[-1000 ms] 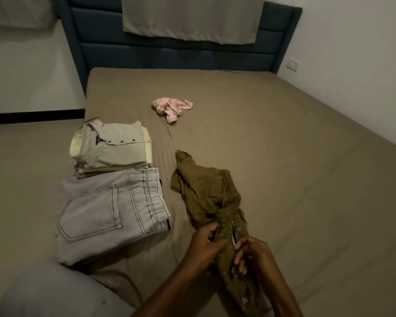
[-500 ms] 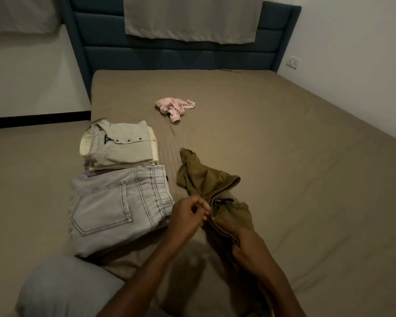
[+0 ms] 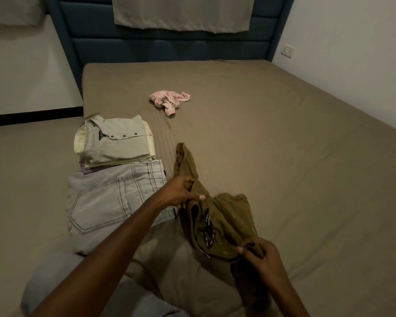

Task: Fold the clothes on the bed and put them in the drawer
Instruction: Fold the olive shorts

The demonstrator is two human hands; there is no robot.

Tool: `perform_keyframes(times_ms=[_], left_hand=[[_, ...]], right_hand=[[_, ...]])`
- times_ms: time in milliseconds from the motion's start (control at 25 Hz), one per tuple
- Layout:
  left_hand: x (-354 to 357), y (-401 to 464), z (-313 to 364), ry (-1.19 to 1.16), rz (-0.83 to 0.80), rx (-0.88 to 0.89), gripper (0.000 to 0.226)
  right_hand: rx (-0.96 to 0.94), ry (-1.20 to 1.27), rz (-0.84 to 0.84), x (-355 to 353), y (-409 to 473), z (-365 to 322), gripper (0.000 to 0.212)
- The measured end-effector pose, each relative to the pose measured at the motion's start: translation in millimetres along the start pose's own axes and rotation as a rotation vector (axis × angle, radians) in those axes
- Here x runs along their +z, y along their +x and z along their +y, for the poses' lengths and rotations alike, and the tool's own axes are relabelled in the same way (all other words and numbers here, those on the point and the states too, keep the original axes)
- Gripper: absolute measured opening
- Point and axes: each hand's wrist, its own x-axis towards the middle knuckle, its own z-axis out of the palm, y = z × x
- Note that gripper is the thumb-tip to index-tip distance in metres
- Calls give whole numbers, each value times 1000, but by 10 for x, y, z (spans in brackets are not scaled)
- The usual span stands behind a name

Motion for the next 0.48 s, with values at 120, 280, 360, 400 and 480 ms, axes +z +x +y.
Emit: perform_keyframes(times_ms=[120,280,360,400,480], left_hand=[[-2,-149,-26,39,-126,104,96],[46,-140,-251,440,-279,290,68],[50,-152,-286,426,-203,300,45],[28,-182,-256,367,-196,296,40],[-90,-244,-191,249,-261,271,39]], right_hand=[[6,118,-66,-220,82,-105,4],[94,183,-27,-294,157,-67,34],[89,288,58,-265,172,-14,37],[88,353,82,-248,168,7,37],[97,413,92,-235,132,-8,35]])
